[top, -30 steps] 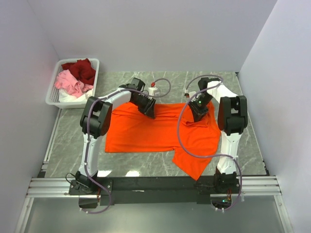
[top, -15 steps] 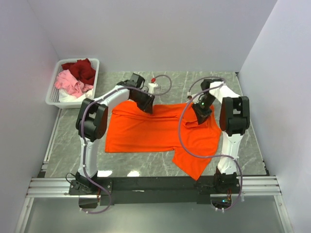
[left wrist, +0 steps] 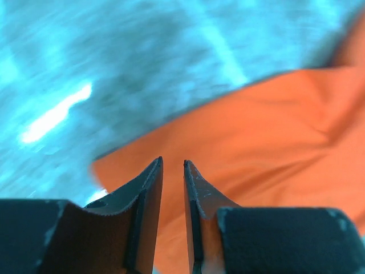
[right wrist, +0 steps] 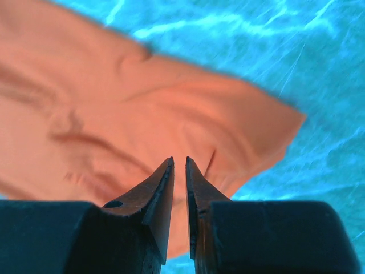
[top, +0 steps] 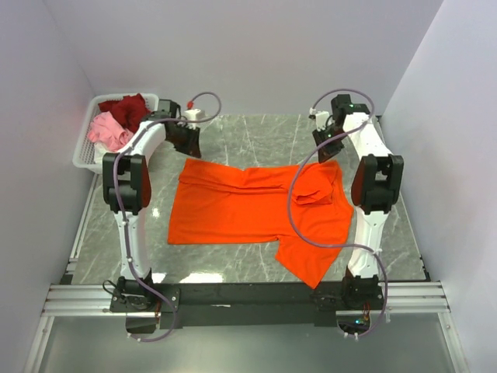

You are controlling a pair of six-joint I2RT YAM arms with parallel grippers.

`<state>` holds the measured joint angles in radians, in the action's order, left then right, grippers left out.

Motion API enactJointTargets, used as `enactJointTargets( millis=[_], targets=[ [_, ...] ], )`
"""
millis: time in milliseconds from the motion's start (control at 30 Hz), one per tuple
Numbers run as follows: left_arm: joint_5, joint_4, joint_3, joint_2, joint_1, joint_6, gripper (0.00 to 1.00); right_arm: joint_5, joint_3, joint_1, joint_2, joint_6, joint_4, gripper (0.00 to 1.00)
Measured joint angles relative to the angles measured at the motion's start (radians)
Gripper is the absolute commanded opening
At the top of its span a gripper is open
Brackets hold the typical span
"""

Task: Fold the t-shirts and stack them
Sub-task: Fold the tshirt

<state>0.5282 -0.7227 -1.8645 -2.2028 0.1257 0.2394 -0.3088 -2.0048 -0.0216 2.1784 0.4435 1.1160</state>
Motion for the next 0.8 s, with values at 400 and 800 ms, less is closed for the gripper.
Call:
enactJointTargets(
  millis=[400, 800],
  targets=[
    [-0.084, -0.042, -0.024, -0.111, -0.086, -0.071, 0.25, 0.251, -0.026, -0.018, 0.177, -0.039, -0.084, 0.19],
    [-0.074, -0.003, -0.101, -0.151, -0.148, -0.142, 0.38, 0.441, -0.21, -0.014, 0.296, -0.072, -0.118, 0.26]
  ],
)
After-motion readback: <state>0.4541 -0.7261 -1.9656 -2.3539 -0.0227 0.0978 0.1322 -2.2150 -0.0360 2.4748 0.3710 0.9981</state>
